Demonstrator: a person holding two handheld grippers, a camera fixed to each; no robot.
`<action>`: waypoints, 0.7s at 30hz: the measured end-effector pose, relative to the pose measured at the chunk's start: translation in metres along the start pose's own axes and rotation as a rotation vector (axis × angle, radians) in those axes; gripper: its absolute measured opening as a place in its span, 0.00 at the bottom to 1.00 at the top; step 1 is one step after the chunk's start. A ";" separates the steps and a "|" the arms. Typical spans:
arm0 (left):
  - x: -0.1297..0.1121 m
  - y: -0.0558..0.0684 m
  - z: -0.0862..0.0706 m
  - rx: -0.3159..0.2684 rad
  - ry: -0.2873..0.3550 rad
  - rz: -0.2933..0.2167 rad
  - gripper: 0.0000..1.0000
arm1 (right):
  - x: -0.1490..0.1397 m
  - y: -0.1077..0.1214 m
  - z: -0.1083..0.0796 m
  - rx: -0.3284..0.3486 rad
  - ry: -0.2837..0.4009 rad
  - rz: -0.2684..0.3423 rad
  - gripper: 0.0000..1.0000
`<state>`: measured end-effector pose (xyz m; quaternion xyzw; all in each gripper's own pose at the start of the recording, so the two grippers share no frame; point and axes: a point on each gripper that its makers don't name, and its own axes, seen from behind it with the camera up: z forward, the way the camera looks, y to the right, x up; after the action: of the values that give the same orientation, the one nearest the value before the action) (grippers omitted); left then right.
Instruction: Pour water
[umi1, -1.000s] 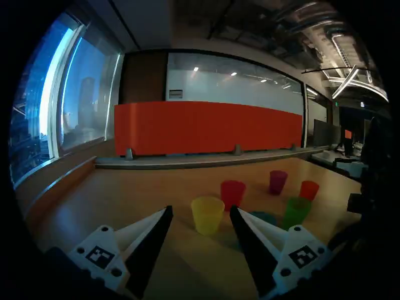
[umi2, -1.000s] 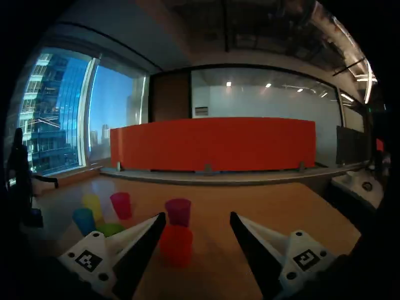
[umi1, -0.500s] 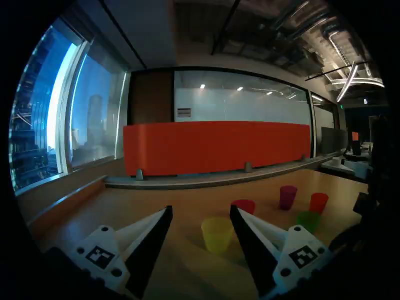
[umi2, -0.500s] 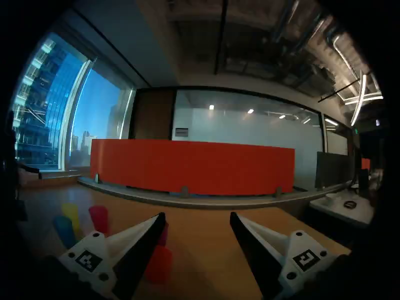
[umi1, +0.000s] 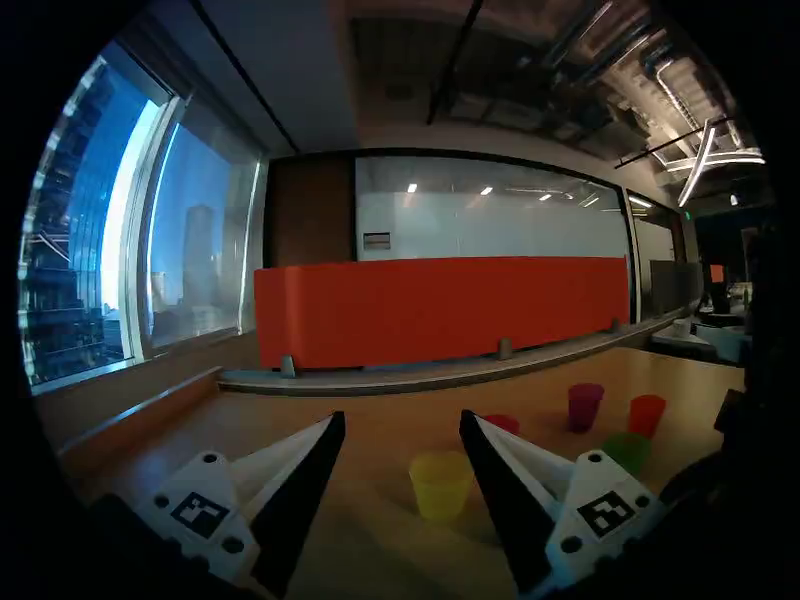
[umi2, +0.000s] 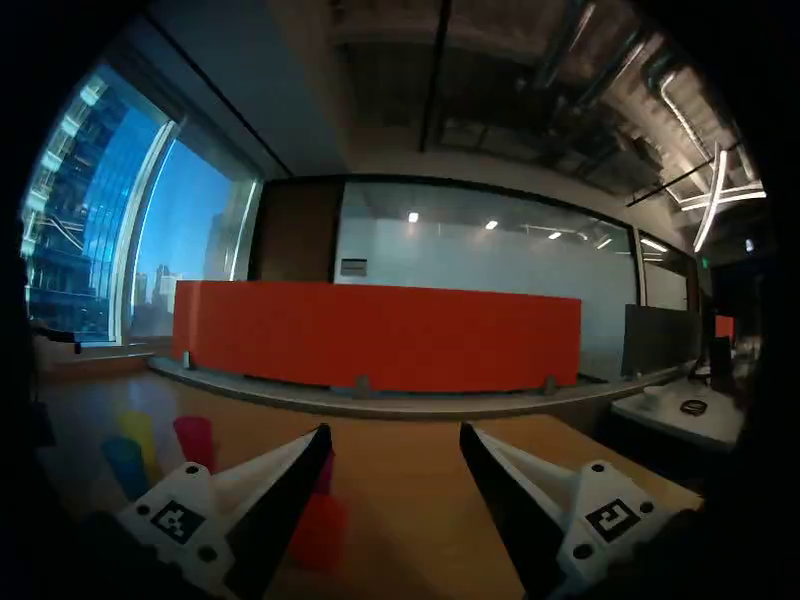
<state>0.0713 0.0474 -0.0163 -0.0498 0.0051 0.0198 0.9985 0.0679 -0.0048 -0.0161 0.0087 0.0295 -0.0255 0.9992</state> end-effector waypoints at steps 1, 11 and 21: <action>-0.002 -0.001 0.001 0.001 -0.003 -0.001 0.84 | -0.001 0.001 -0.001 -0.002 -0.003 0.001 1.00; -0.017 -0.009 0.007 0.044 -0.006 0.027 0.84 | -0.011 0.014 -0.005 -0.037 -0.046 -0.006 0.99; -0.032 -0.014 0.013 0.073 0.008 0.008 0.84 | -0.014 0.021 -0.004 -0.071 -0.084 0.027 1.00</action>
<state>0.0402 0.0333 -0.0012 -0.0133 0.0098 0.0232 0.9996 0.0548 0.0170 -0.0192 -0.0275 -0.0118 -0.0113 0.9995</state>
